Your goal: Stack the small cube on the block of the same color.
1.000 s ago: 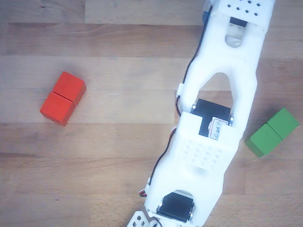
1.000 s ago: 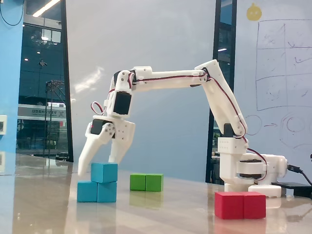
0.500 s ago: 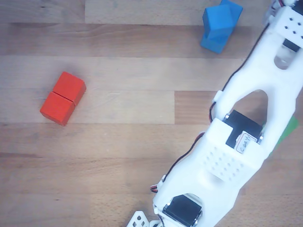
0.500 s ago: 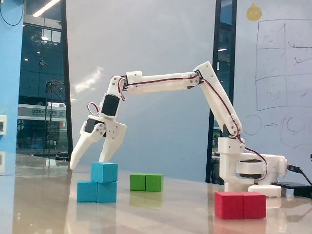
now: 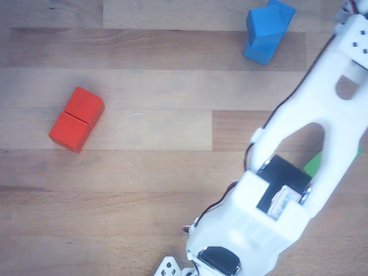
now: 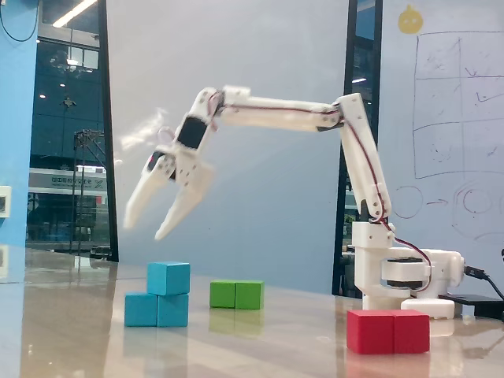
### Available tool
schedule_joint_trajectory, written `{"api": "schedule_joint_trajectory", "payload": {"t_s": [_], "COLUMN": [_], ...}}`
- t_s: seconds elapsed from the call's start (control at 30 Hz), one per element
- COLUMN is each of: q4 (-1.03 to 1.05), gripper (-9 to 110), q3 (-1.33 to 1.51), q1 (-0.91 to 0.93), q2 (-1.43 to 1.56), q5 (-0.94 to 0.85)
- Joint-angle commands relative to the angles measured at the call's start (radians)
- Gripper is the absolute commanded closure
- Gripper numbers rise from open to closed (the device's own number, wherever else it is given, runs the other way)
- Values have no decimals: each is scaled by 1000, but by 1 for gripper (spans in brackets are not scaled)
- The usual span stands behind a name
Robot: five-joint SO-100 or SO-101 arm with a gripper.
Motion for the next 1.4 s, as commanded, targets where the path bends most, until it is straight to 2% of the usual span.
{"api": "schedule_joint_trajectory", "payload": {"t_s": [0.0,0.07,0.27,0.77,1.1,1.37], "q4": [44,52,64,35,-184,-196], "gripper": [101,102,96,102,101,101], "q3": [67,129,356,1068,1563,1758], "q1": [-106,-169,-304,-552,-586,-586], "q2": [253,322,508,1141,1578,1833], "q5": [184,244,354,379,370,376]}}
